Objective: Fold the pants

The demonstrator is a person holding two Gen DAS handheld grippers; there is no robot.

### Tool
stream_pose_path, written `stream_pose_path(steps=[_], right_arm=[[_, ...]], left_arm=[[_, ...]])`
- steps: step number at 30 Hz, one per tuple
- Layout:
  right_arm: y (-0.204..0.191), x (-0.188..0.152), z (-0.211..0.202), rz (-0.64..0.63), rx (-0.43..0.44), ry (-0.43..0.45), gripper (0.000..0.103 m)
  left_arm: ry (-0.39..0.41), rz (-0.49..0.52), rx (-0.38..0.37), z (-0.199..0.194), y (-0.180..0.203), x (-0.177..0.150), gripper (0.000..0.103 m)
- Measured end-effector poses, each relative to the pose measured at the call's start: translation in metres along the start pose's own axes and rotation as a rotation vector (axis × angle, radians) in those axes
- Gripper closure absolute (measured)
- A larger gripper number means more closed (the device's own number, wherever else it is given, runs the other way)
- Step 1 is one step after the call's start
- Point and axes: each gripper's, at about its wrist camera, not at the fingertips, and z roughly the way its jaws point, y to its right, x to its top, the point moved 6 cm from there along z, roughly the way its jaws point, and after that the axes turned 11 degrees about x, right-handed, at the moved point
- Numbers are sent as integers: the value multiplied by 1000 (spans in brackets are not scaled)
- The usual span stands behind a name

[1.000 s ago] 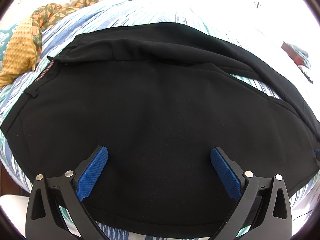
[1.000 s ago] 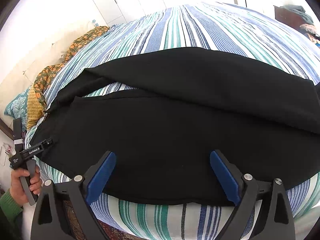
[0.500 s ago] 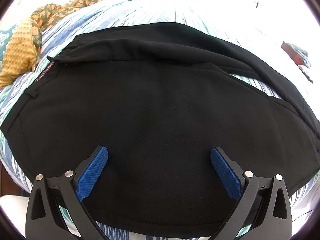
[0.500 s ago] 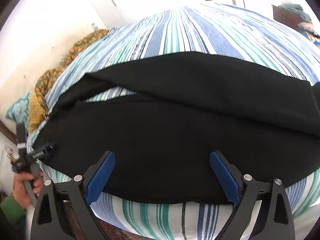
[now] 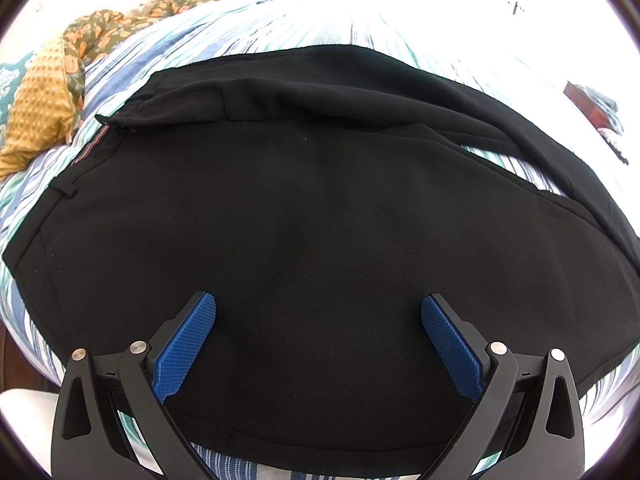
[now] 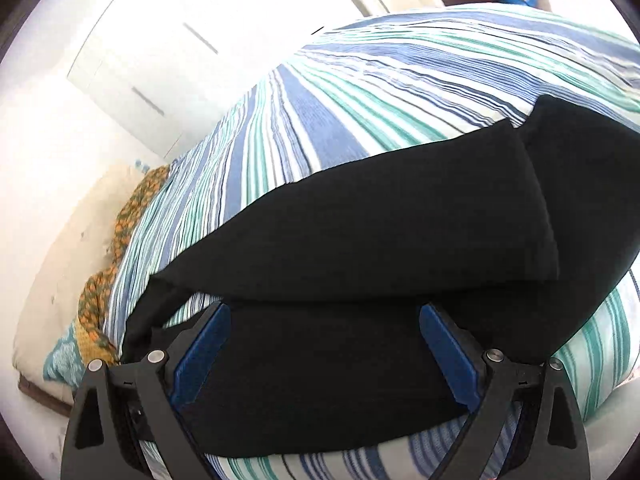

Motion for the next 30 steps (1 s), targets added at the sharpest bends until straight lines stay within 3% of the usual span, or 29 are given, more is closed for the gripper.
stream_pose_path(steps=[3, 5, 6, 8, 10, 12, 17, 19, 21, 26, 28, 29, 30], right_arm=[[23, 19, -7, 105, -21, 85, 10], [35, 28, -7, 160, -50, 115, 25], [41, 31, -7, 178, -84, 116, 44], [48, 35, -5, 188, -156, 99, 97], [46, 41, -8, 187, -138, 87, 97], [25, 51, -18, 114, -106, 77, 97], [-56, 72, -59, -107, 58, 58, 97], [-87, 76, -77, -158, 131, 57, 97], [-114, 77, -101, -193, 212, 64, 98], [-160, 71, -153, -278, 344, 91, 98], [-165, 66, -170, -287, 381, 89, 98], [-168, 64, -174, -289, 394, 82, 98], [-170, 62, -177, -290, 406, 74, 98]], left_arm=[[5, 6, 4, 0, 0, -1, 1], [7, 13, 9, 0, 0, -1, 1], [4, 17, 10, 0, 0, -1, 1], [-28, 21, 0, -4, -1, 1, 1], [-71, -11, -84, -12, -4, 11, 1], [-96, -114, -211, -20, -12, 38, 1], [-157, -333, -425, -1, -21, 143, 1], [-189, -324, -446, 18, -9, 175, 1], [-229, -290, -420, 42, 6, 198, 1], [-327, -349, -386, 92, 19, 217, 2], [-347, -414, -401, 103, 15, 219, 12], [-363, -445, -415, 108, 12, 219, 37], [-385, -467, -432, 111, 10, 217, 82]])
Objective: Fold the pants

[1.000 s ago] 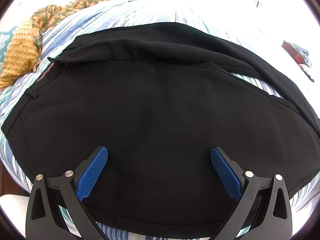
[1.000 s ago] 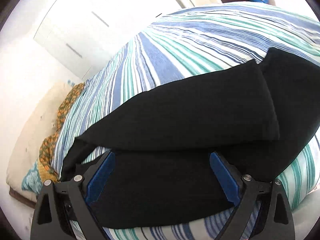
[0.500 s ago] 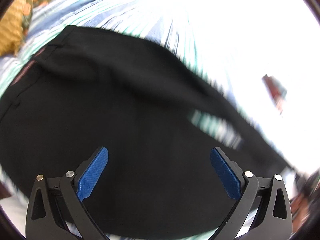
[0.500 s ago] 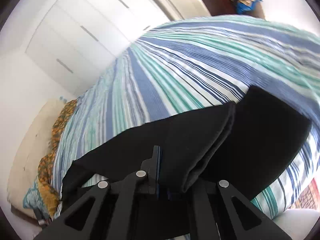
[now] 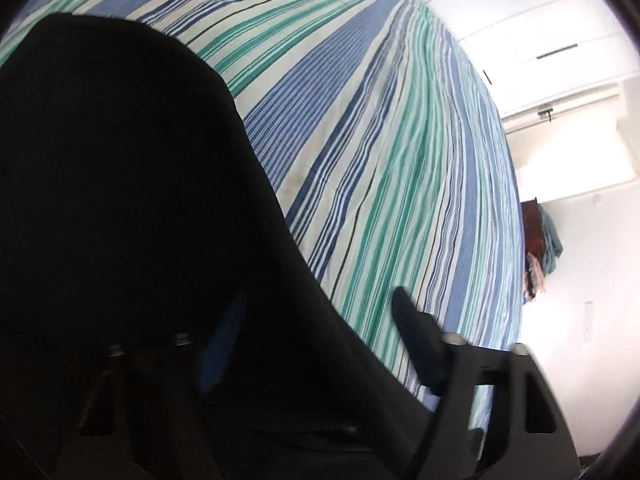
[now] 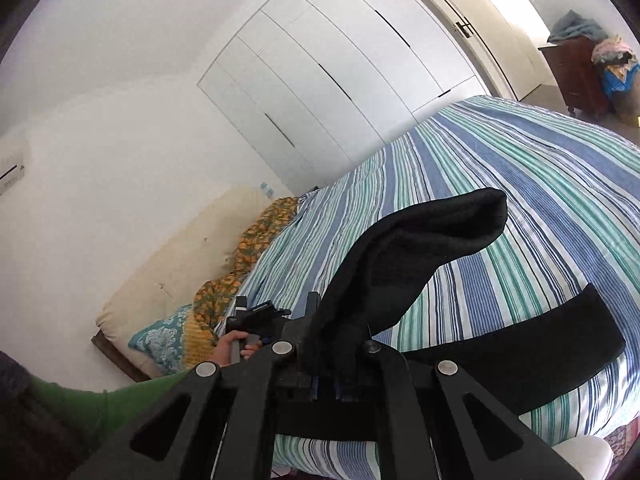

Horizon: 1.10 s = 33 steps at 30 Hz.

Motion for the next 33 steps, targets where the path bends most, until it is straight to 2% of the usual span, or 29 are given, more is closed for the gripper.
stream_pose_path(steps=[1, 2, 3, 5, 6, 8, 10, 11, 13, 15, 17, 19, 22, 24, 27, 29, 31, 33], right_arm=[[-1, -1, -2, 6, 16, -7, 98], [0, -2, -3, 8, 23, -17, 98], [5, -2, -2, 0, 8, -32, 98], [29, -2, -1, -7, -73, -73, 98], [43, 1, 2, -5, -108, -89, 98], [73, 15, 12, -12, -168, -107, 98], [88, 33, 17, -3, -161, -90, 98], [93, 42, 18, -3, -155, -81, 98], [107, 49, 19, 9, -164, -94, 98], [133, 42, 13, 57, -197, -131, 97], [163, 19, 7, 110, -288, -196, 97], [201, -12, 0, 172, -405, -290, 97], [247, -51, -14, 264, -562, -386, 97], [255, -50, -24, 335, -553, -355, 97], [252, -41, -26, 290, -564, -350, 90], [255, -43, -25, 309, -560, -355, 67], [254, -43, -29, 324, -555, -339, 61], [253, -42, -37, 347, -544, -298, 61]], left_arm=[[-23, -21, -12, -1, -4, 1, 102], [-28, -39, -13, -6, -9, 2, 98], [0, -46, -17, -18, -11, 4, 98], [74, -28, -59, -59, -8, 7, 98], [128, -7, -83, -86, -4, 6, 98], [303, 69, -104, -160, -2, -9, 95], [422, 116, -98, -208, -14, -37, 92], [447, 115, -83, -220, -27, -57, 88], [432, 79, -45, -211, -54, -102, 83], [362, 36, 8, -166, -82, -155, 82], [246, 21, 67, -107, -100, -195, 83], [175, -1, 103, -72, -111, -216, 84], [198, -7, 103, -65, -110, -219, 83], [202, 2, 83, -75, -102, -213, 79], [212, 15, 78, -76, -98, -213, 78], [209, 7, 66, -72, -101, -213, 77], [213, 5, 48, -69, -103, -214, 77], [214, 12, 37, -64, -104, -213, 77]])
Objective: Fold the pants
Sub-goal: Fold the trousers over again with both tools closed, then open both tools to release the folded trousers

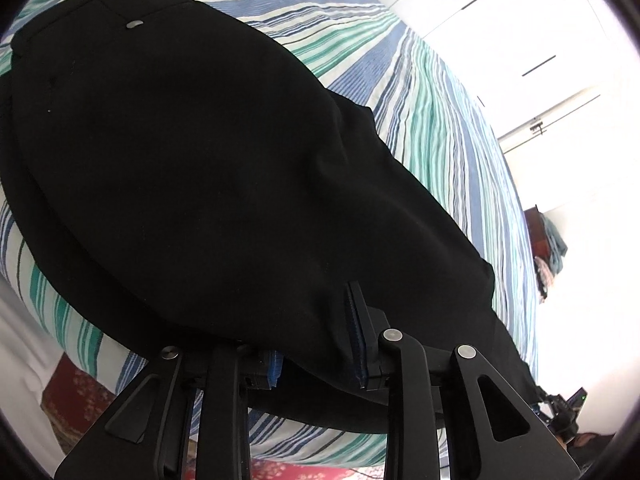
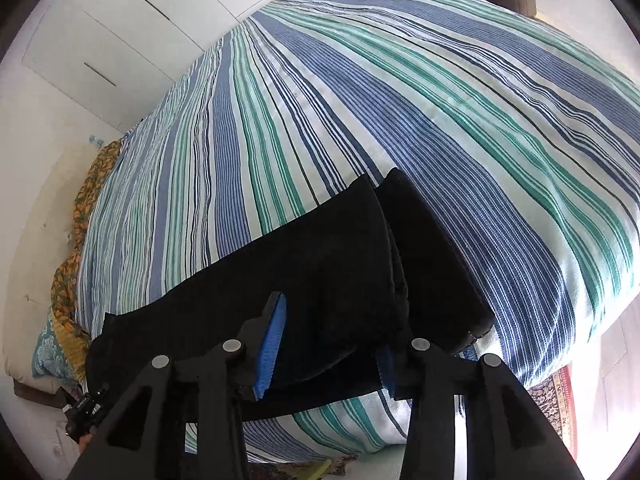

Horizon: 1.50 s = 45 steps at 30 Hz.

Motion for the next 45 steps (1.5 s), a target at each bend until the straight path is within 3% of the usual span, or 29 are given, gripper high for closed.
stream_pose_path(steps=[2, 3, 4, 6, 12, 20, 26, 31, 32, 33, 34, 35, 37, 38, 41, 44, 45], right_arm=[[8, 2, -3, 48, 19, 20, 63], [13, 2, -5, 71, 17, 30, 70], [14, 1, -5, 86, 2, 44, 94], [15, 1, -7, 82, -35, 62, 94], [10, -1, -13, -4, -257, 67, 95], [14, 1, -5, -16, -323, 36, 94], [17, 1, -3, -8, -323, 32, 94], [18, 1, -2, -3, -325, 24, 94], [17, 0, -1, -6, -330, 22, 94], [16, 0, -1, -11, -333, 22, 94], [16, 0, -1, -14, -335, 23, 94], [15, 0, -2, -16, -334, 30, 92], [13, 1, -9, -20, -327, 63, 75], [12, 1, -15, -23, -327, 93, 61], [1, 2, -49, -42, -387, 260, 27], [-19, -5, -89, -73, -446, 459, 27], [-28, -10, -97, -91, -453, 499, 27]], left_arm=[[4, 3, -14, -4, -2, 0, 77], [9, 8, -11, -4, -1, 0, 85], [15, 16, -2, -9, -5, -1, 91], [10, 44, 7, -12, -4, -4, 96], [7, 127, 63, -9, 6, -14, 97], [16, 134, 84, -17, -1, -10, 97], [14, 123, 89, -23, -8, -12, 98], [21, 170, 146, -15, -5, -10, 88], [28, 178, 158, -16, -4, -10, 77], [33, 177, 162, -18, -3, -9, 59], [43, 164, 163, -21, -5, -7, 50], [59, 139, 167, -23, -7, -5, 38], [85, 60, 190, -32, -23, 1, 37], [87, 22, 211, -37, -35, 3, 37], [125, -95, 330, -59, -69, 0, 39], [255, -96, 362, -92, -72, 8, 38], [303, -56, 357, -99, -63, 14, 30]])
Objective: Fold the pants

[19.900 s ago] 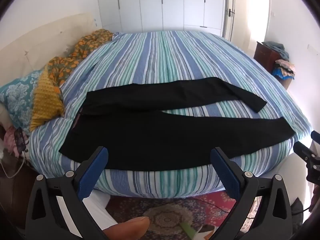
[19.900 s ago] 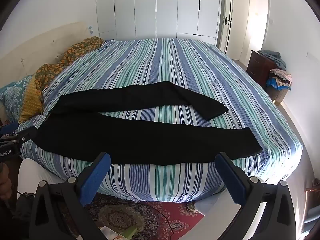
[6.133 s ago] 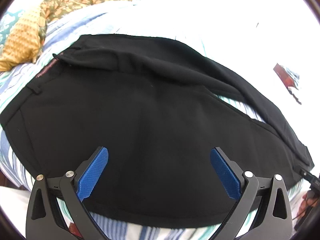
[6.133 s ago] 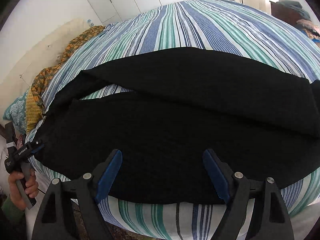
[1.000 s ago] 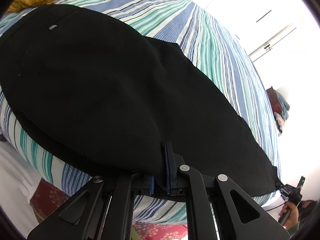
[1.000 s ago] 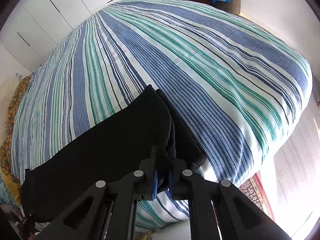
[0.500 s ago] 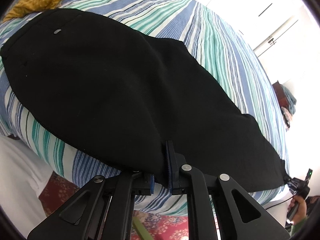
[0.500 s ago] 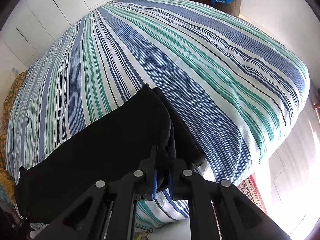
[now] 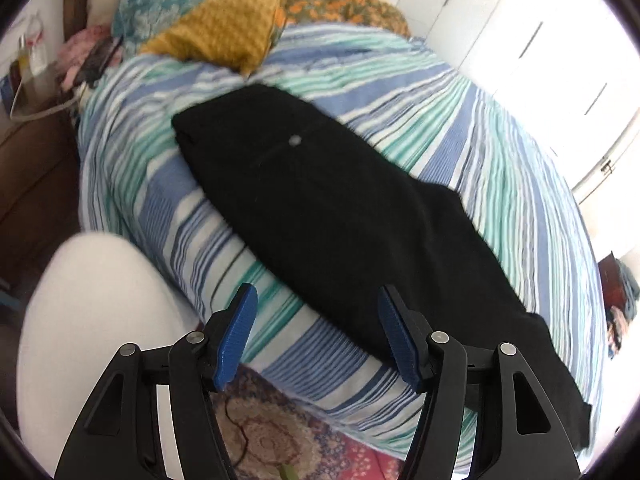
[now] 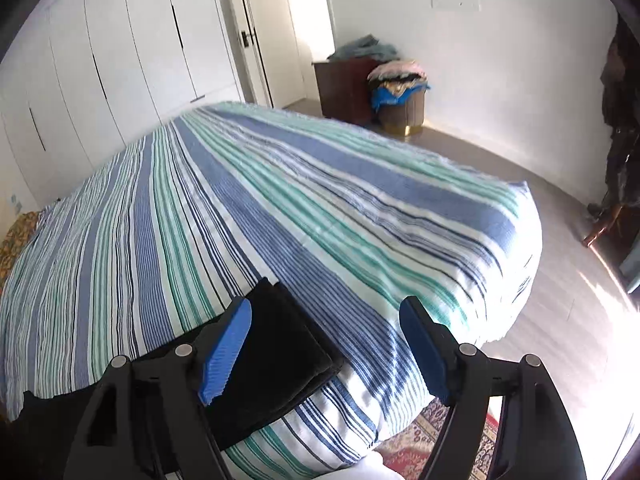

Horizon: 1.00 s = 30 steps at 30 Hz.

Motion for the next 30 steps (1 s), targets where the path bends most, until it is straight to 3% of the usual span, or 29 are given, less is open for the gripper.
stream_pose_path(steps=[2, 6, 8, 10, 11, 14, 15, 19, 22, 25, 28, 30], right_arm=[[-20, -1, -13, -40, 31, 28, 26], [-87, -24, -8, -170, 204, -62, 26], [-123, -42, 2, -222, 297, -113, 26], [-152, -64, 19, -260, 351, -183, 24], [-162, -80, 32, -279, 369, -235, 19], [-161, -136, 82, -254, 351, -462, 18], [-156, -148, 91, -240, 341, -477, 18], [-154, -149, 90, -253, 345, -427, 11], [-153, -153, 90, -259, 345, -420, 10], [-154, -152, 87, -260, 345, -410, 9], [-162, -149, 85, -272, 343, -413, 6], [-162, -147, 85, -274, 344, -411, 6]], left_arm=[[59, 120, -49, -4, 23, 12, 16], [30, 385, -144, 26, 85, 12, 16], [33, 479, -101, 48, 107, 6, 16], [-19, 546, -28, 80, 115, -5, 16], [-60, 560, 9, 96, 111, -11, 15], [-20, 554, -23, 100, 99, -17, 14], [-25, 562, -23, 97, 100, -16, 14], [-36, 516, -56, 79, 96, -8, 14], [-28, 448, -154, 58, 108, 3, 14], [-20, 489, -207, 53, 138, 13, 14], [-40, 575, -177, 78, 164, 19, 14], [-72, 635, -94, 111, 175, 20, 15]])
